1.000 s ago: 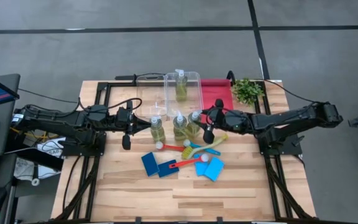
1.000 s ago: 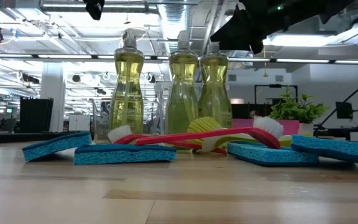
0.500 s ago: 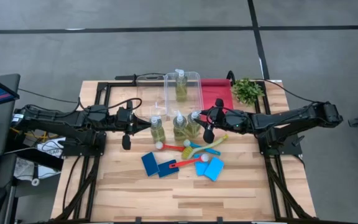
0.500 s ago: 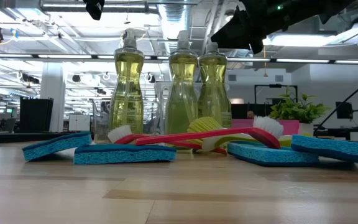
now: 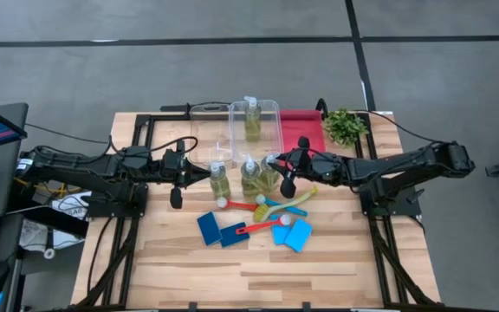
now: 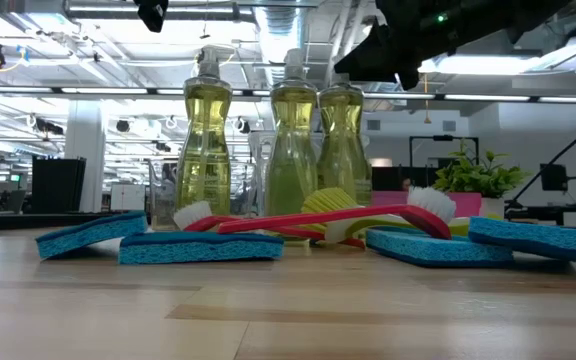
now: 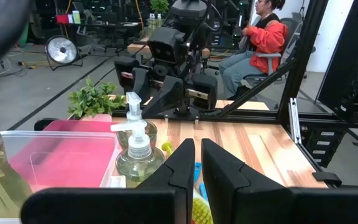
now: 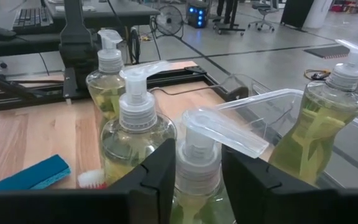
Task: Pick & Place Kitchen Sink Supplies
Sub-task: Put the yellow soap dispenser into the right transparent bin
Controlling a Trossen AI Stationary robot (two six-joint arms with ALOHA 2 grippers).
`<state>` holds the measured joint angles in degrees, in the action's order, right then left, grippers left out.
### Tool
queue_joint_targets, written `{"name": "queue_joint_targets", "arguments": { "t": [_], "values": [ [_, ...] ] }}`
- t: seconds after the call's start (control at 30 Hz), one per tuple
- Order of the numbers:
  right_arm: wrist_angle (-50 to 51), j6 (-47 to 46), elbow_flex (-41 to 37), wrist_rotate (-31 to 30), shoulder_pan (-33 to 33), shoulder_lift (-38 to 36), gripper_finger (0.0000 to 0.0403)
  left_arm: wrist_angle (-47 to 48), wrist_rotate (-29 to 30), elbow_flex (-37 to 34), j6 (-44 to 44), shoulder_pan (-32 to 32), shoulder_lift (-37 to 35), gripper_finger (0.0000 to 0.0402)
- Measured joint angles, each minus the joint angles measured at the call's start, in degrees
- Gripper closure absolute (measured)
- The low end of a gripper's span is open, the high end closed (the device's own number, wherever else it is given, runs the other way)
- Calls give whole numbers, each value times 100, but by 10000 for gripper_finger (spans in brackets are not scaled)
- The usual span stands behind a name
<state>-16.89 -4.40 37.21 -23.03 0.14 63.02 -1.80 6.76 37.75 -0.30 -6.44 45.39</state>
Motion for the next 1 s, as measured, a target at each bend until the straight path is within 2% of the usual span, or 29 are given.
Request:
{"name": "queue_joint_targets", "arguments": {
  "t": [1.0],
  "values": [
    [-269, -20, 8, 53, -114, 228, 279, 0, 1, -1, 2, 0, 0, 372]
  ]
}}
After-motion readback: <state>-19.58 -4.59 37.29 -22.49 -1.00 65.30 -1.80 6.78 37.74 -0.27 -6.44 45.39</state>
